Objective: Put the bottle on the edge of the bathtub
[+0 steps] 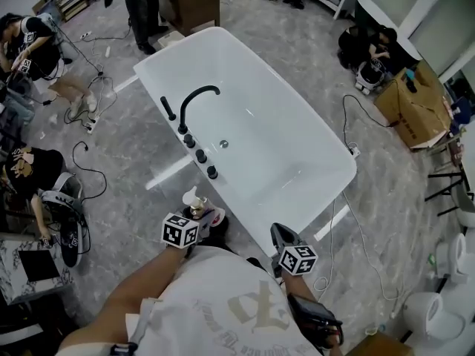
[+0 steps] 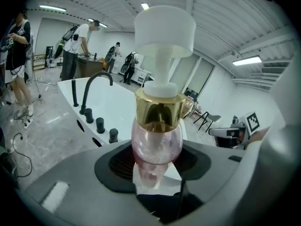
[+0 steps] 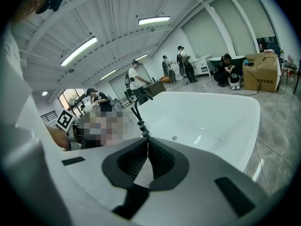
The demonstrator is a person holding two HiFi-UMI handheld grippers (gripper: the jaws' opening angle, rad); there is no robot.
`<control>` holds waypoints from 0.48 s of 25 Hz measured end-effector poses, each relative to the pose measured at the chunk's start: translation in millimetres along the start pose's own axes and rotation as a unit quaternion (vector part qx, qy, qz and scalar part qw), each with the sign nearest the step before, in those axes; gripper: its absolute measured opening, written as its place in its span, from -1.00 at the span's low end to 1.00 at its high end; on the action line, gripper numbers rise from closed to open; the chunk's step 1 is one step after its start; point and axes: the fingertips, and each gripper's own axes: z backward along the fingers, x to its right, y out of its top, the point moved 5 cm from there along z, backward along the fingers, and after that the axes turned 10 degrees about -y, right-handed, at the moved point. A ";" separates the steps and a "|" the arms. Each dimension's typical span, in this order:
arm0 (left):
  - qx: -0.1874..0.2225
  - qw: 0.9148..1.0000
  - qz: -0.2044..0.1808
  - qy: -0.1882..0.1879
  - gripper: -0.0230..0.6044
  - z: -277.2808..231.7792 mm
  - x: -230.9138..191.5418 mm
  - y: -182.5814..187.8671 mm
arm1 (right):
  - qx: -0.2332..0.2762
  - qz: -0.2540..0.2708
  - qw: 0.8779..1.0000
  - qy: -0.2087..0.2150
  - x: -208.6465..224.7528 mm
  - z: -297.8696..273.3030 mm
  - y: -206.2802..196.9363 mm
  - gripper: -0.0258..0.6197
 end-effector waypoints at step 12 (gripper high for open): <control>-0.028 0.999 -0.038 -0.008 -0.21 -22.4 -32.2 25.3 | 0.010 -0.017 0.999 -0.026 -1.6 -21.3 10.7 -0.90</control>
